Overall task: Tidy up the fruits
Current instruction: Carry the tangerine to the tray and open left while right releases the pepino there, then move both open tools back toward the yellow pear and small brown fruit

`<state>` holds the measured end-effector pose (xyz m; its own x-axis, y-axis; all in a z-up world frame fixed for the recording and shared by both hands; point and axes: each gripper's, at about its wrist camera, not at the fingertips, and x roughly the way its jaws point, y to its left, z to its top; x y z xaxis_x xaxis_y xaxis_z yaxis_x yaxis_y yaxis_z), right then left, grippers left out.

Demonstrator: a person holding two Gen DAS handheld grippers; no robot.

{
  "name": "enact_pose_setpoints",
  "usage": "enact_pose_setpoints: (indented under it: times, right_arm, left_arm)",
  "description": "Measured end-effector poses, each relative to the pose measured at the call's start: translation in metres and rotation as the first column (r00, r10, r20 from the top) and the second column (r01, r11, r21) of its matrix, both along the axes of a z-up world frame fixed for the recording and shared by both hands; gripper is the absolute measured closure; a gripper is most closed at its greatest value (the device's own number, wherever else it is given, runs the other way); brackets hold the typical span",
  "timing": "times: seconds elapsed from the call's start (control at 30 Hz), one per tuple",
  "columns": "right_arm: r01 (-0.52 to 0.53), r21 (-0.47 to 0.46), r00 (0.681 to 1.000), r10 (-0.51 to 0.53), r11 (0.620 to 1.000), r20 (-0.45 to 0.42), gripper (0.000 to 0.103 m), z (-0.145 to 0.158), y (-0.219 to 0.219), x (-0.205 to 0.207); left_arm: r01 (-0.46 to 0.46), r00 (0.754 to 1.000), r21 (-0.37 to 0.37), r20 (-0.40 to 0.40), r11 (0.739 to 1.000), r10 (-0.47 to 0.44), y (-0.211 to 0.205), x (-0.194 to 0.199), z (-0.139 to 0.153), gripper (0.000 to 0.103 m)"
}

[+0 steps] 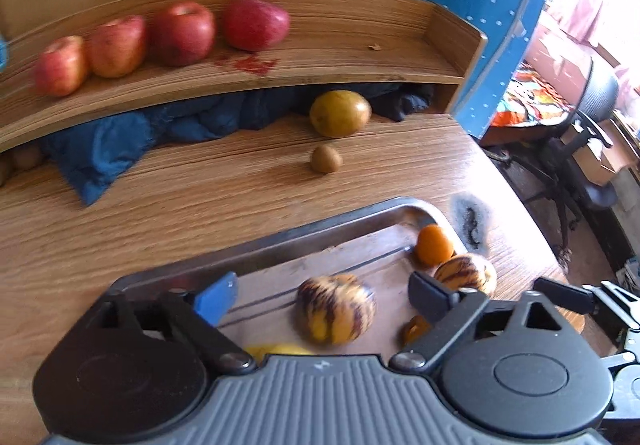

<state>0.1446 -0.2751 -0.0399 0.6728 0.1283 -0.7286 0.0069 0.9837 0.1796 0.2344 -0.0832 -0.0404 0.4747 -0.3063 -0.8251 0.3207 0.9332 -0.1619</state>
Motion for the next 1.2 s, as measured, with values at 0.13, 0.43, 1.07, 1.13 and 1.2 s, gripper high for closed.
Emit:
enact_pose_setpoints:
  times: [0.13, 0.43, 1.07, 1.13, 1.2]
  right_arm:
    - [-0.037, -0.004, 0.999, 0.037, 0.999, 0.004, 0.001, 0.002, 0.005, -0.012]
    - [-0.104, 0.008, 0.995, 0.104, 0.995, -0.001, 0.001, -0.001, 0.016, -0.034]
    - [-0.087, 0.003, 0.996, 0.087, 0.996, -0.021, 0.001, 0.001, -0.004, -0.048]
    - [-0.067, 0.007, 0.998, 0.067, 0.998, -0.016, 0.001, 0.002, -0.008, -0.046]
    - [-0.05, 0.012, 0.999, 0.05, 0.999, -0.005, 0.001, 0.003, -0.013, -0.043]
  left_arm:
    - [-0.048, 0.999, 0.03, 0.001, 0.998, 0.048, 0.015, -0.02, 0.001, 0.003]
    - [-0.131, 0.99, 0.1, -0.031, 0.986, 0.135, 0.053, -0.068, -0.001, 0.002]
    - [-0.057, 0.996, 0.143, -0.064, 0.988, 0.067, 0.03, -0.085, 0.004, 0.002]
    - [-0.042, 0.997, 0.148, -0.057, 0.988, 0.051, 0.023, -0.081, 0.007, 0.002]
    - [-0.031, 0.998, 0.154, -0.049, 0.988, 0.039, 0.018, -0.075, 0.01, 0.002]
